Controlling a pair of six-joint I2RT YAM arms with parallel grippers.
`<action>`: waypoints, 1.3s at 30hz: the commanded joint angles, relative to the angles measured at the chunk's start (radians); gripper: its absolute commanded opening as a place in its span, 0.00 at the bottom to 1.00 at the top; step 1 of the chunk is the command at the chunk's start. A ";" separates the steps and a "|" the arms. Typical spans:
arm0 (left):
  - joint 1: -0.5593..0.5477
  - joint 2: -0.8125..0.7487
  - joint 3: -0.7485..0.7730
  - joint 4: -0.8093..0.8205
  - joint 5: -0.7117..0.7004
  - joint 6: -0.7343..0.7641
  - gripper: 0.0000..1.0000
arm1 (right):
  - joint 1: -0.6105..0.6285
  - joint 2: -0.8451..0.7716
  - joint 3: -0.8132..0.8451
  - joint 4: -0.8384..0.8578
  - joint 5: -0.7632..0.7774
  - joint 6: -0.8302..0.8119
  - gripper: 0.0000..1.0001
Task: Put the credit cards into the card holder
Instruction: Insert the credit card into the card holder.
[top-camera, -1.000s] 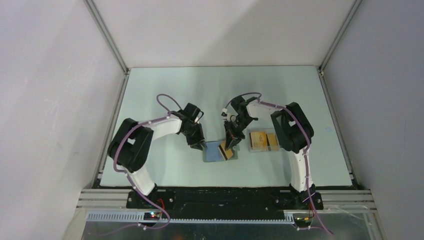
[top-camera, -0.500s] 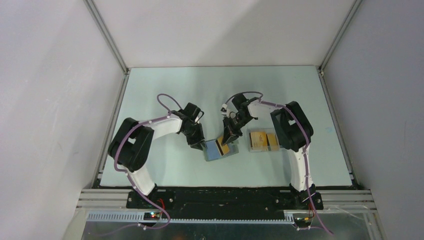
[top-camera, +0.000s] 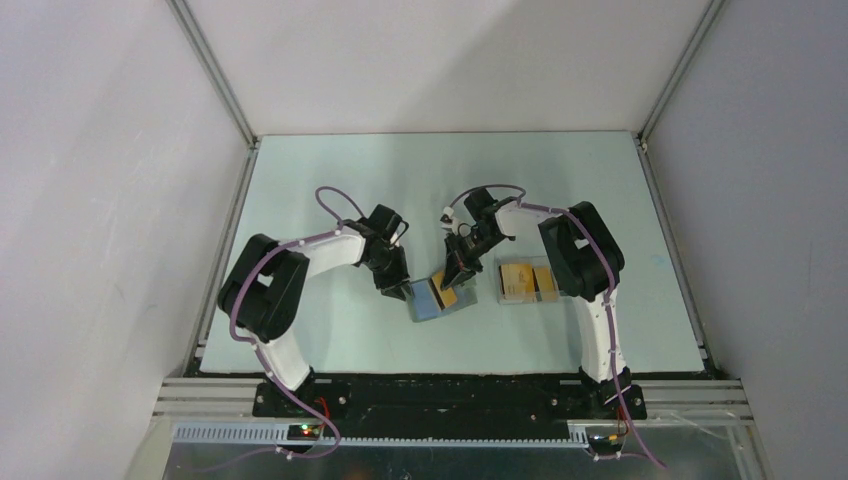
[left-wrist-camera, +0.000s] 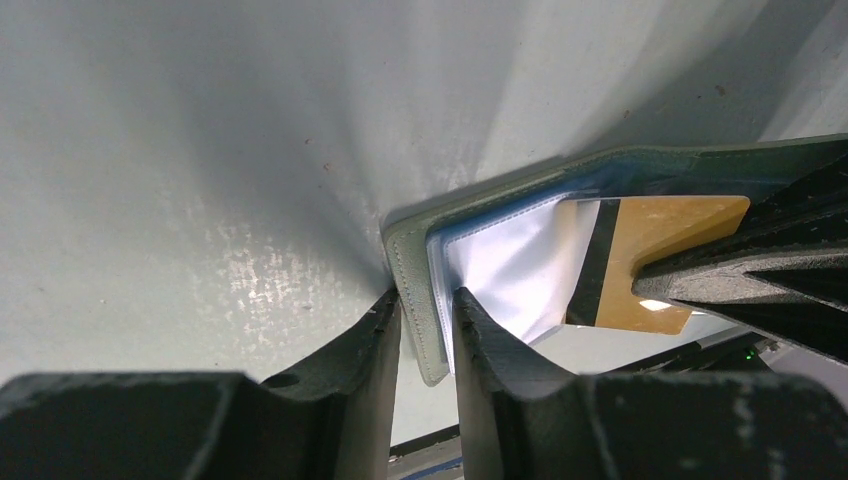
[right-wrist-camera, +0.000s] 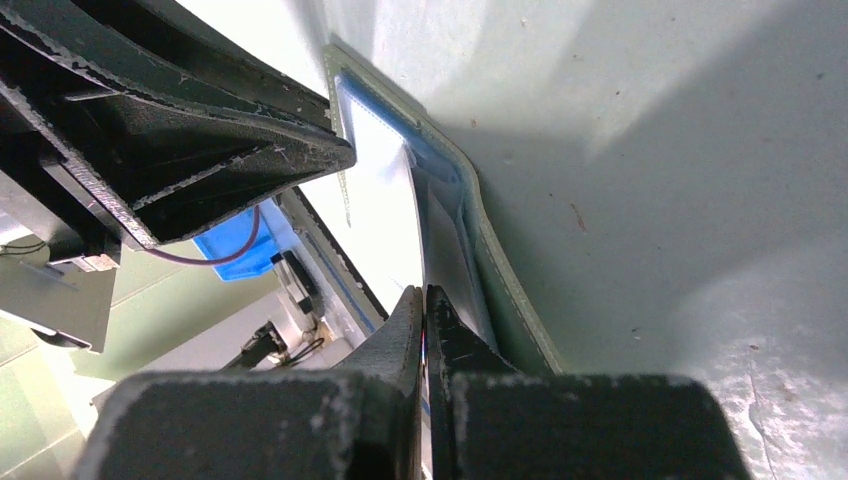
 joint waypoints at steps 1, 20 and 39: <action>-0.007 0.060 -0.015 0.011 -0.074 0.039 0.33 | -0.008 0.004 -0.001 0.066 0.015 -0.029 0.00; -0.008 0.066 -0.010 0.011 -0.070 0.042 0.32 | -0.004 -0.055 -0.043 0.183 0.099 0.056 0.00; -0.007 0.032 0.002 0.010 -0.066 0.029 0.33 | 0.075 -0.111 -0.145 0.294 0.178 0.195 0.10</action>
